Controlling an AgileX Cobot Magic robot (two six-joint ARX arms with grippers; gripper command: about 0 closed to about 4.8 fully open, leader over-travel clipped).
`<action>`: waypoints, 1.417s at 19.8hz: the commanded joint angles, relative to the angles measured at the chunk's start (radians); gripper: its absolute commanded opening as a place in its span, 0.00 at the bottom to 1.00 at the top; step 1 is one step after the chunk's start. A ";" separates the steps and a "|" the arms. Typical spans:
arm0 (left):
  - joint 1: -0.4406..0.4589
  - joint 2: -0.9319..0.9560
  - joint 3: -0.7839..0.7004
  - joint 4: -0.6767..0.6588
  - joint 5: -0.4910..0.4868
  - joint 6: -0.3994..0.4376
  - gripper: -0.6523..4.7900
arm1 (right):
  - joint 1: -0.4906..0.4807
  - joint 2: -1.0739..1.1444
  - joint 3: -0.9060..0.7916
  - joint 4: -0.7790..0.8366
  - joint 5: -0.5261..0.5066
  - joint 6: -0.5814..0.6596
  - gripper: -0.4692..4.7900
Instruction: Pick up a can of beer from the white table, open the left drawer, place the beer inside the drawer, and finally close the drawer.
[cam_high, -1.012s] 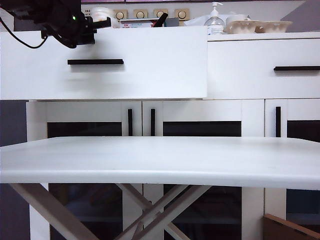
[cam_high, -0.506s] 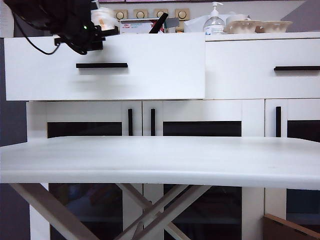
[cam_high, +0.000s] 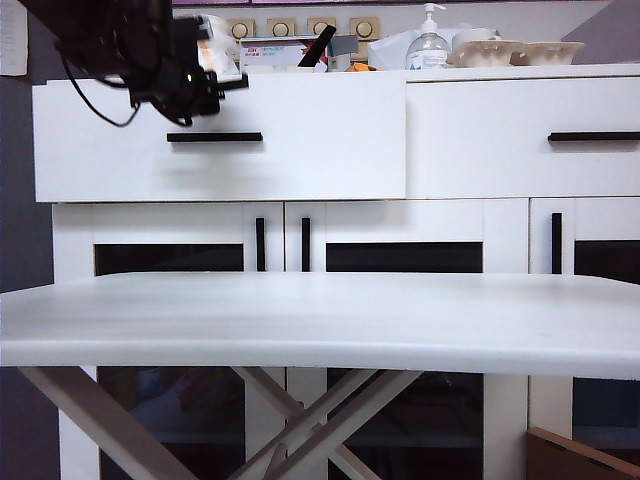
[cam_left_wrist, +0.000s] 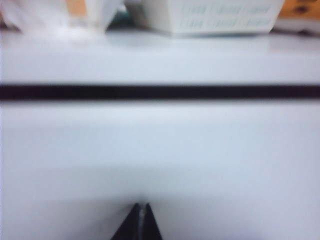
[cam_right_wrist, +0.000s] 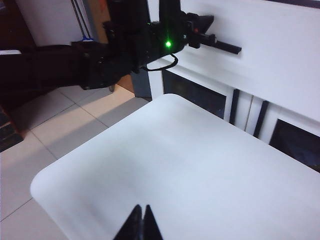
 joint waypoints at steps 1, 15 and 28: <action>0.018 0.045 0.084 -0.028 0.005 -0.002 0.11 | 0.000 -0.004 0.004 0.017 -0.002 0.003 0.09; 0.035 0.104 0.315 -0.277 0.015 0.028 0.11 | -0.001 -0.003 0.005 0.016 0.058 -0.051 0.09; -0.129 -0.699 -0.056 -0.669 0.072 0.090 0.11 | -0.041 -0.635 -0.549 0.074 0.180 -0.145 0.09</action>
